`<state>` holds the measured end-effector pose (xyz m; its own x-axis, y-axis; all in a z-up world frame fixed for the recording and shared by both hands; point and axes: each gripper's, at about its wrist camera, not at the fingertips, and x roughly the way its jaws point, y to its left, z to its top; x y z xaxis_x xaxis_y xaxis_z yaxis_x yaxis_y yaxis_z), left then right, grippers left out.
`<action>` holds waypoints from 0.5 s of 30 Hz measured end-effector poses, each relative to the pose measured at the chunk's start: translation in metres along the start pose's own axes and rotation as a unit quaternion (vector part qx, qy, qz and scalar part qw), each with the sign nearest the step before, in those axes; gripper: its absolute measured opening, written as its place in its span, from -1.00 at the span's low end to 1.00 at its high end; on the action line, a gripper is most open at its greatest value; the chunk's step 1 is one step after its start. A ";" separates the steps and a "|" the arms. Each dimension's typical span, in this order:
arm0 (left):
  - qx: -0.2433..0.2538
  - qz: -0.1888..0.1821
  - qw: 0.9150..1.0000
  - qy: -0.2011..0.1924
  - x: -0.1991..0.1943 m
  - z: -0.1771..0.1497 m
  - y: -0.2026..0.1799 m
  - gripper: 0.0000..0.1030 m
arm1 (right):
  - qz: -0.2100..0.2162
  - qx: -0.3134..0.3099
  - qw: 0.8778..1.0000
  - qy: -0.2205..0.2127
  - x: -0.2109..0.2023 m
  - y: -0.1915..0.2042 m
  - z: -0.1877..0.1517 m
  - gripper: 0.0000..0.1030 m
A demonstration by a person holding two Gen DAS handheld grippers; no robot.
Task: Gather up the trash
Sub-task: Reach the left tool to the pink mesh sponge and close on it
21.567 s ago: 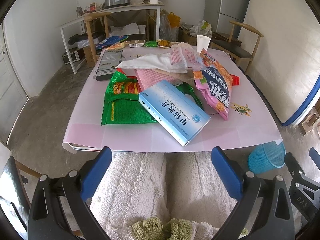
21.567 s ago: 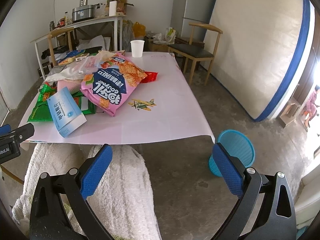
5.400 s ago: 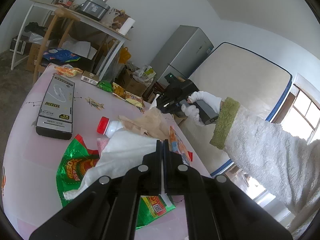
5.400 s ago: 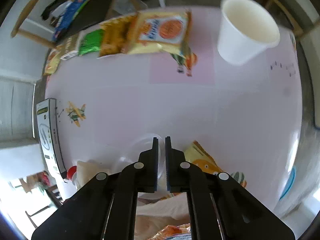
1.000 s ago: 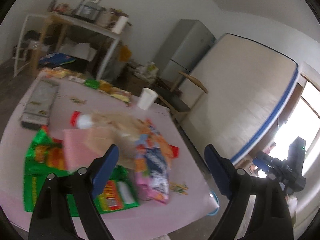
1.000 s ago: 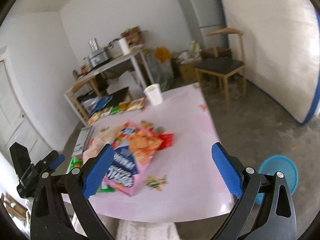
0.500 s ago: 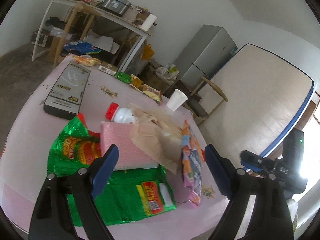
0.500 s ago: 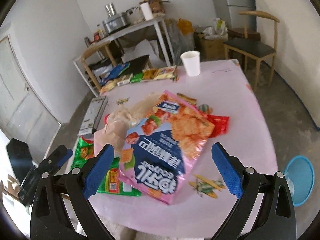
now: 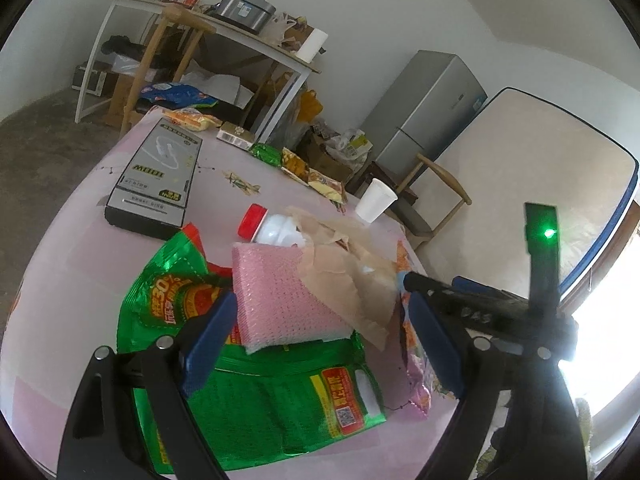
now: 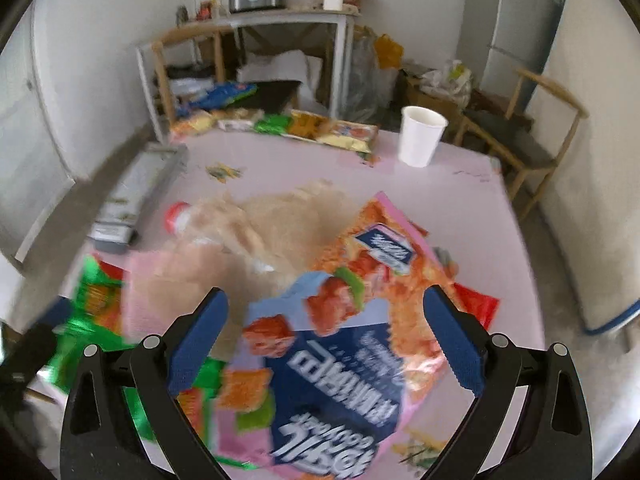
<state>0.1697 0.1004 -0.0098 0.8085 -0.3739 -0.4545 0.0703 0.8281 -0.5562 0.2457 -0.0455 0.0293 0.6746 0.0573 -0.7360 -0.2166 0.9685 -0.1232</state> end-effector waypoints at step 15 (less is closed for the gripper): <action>0.010 0.002 1.000 0.005 0.002 -0.001 -0.008 0.65 | -0.031 0.105 0.994 0.026 -0.005 -0.086 -0.045 0.77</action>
<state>0.1701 0.0923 -0.0070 0.8023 -0.3751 -0.4644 0.0786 0.8376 -0.5406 0.2291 -0.1397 0.0129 0.6442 -0.0123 -0.7648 -0.0201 0.9993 -0.0329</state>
